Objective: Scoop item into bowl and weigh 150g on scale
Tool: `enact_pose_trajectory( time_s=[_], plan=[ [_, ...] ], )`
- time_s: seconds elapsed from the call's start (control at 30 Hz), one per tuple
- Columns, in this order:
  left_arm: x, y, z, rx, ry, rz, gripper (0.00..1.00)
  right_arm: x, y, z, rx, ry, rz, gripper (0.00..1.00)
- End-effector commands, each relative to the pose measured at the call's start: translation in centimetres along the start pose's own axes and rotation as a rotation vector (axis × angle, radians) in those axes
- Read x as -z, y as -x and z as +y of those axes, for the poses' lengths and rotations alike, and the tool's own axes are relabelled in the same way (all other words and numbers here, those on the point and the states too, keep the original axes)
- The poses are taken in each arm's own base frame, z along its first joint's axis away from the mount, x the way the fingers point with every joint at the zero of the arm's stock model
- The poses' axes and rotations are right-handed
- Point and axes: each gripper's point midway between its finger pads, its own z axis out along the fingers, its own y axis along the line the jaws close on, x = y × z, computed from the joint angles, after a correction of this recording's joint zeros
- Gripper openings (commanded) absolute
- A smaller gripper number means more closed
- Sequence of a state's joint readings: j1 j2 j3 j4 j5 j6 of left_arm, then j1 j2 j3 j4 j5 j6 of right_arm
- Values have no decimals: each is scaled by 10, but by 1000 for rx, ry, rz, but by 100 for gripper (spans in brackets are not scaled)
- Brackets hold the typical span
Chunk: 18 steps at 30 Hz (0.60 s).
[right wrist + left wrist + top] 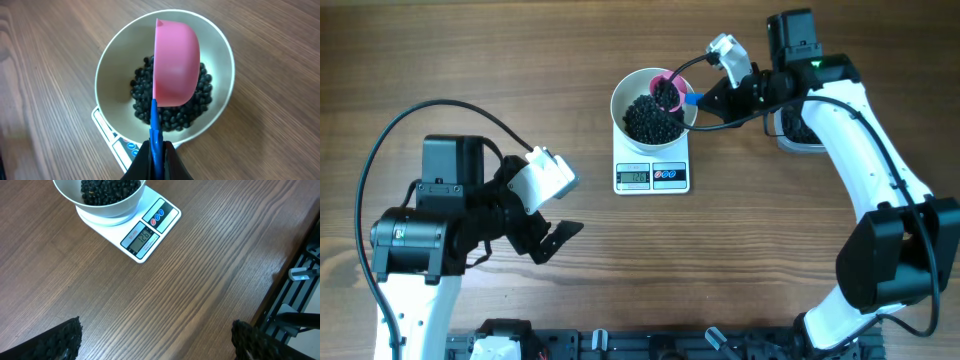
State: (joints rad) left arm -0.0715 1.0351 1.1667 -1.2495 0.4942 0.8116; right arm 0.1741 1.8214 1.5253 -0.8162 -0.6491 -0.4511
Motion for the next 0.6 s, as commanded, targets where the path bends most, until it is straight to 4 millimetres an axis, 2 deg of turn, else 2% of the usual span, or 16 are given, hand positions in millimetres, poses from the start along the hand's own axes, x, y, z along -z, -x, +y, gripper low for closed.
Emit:
enact_pose_trajectory(
  time_s=[0.0,0.2,0.57],
  plan=[
    [4,6,1,-37,10,-15,100,5,14,19,66,23,-27,4],
    [4,6,1,-37,10,-15,100,-2,9,15,91,-56,27,4],
    [4,6,1,-37,10,-15,100,-1,5,3,92,-124,56,4]
  ],
)
